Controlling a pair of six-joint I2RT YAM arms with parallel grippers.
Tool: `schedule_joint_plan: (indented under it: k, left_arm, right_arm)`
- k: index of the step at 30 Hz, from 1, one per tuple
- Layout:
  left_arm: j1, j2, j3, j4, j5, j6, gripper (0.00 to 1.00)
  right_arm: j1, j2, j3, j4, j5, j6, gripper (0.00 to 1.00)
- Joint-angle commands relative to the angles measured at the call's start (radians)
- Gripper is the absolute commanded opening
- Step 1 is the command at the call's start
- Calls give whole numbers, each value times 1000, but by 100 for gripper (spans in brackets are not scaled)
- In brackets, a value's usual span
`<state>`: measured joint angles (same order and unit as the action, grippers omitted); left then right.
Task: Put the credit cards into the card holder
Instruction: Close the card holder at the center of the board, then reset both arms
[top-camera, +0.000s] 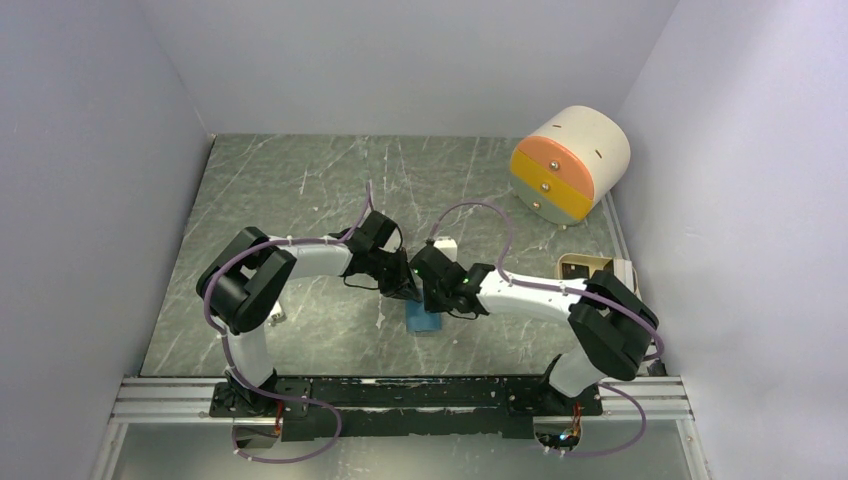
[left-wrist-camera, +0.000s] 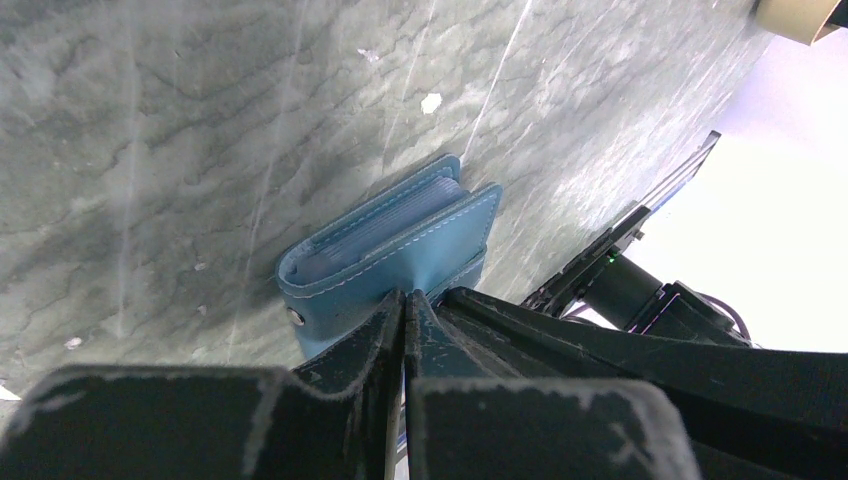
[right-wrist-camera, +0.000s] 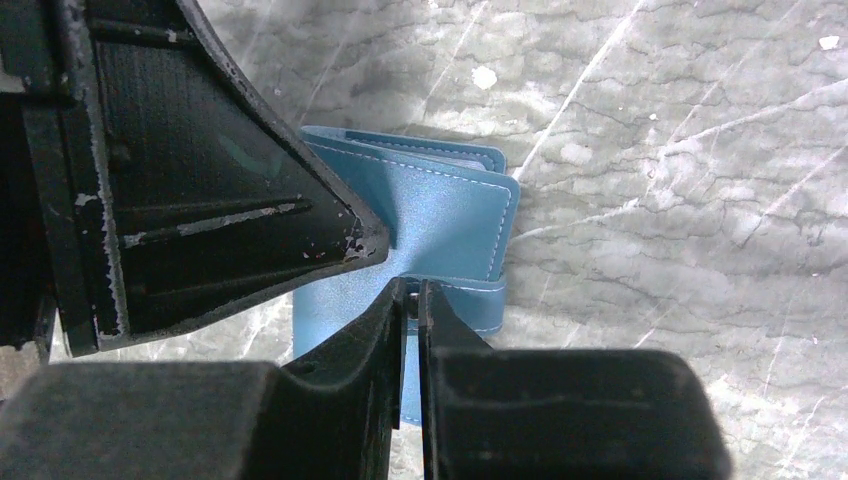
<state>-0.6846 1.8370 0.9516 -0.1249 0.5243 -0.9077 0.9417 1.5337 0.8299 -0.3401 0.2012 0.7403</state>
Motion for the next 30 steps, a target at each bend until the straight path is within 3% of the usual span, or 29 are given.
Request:
schedule_joint_plan:
  k: [1,21,30]
  left_arm:
    - [-7,27,-2,-26,-64,15,9]
    - [-7,67,-22,-4,-76,-9,9]
    - [-6,49,-6,-31,-80,-10,9]
  right_arm:
    - [65,24,-72,-74,6,46,10]
    - [217,16,-239,10,93,129,7]
    - [222,21,-190,6,60,100,8]
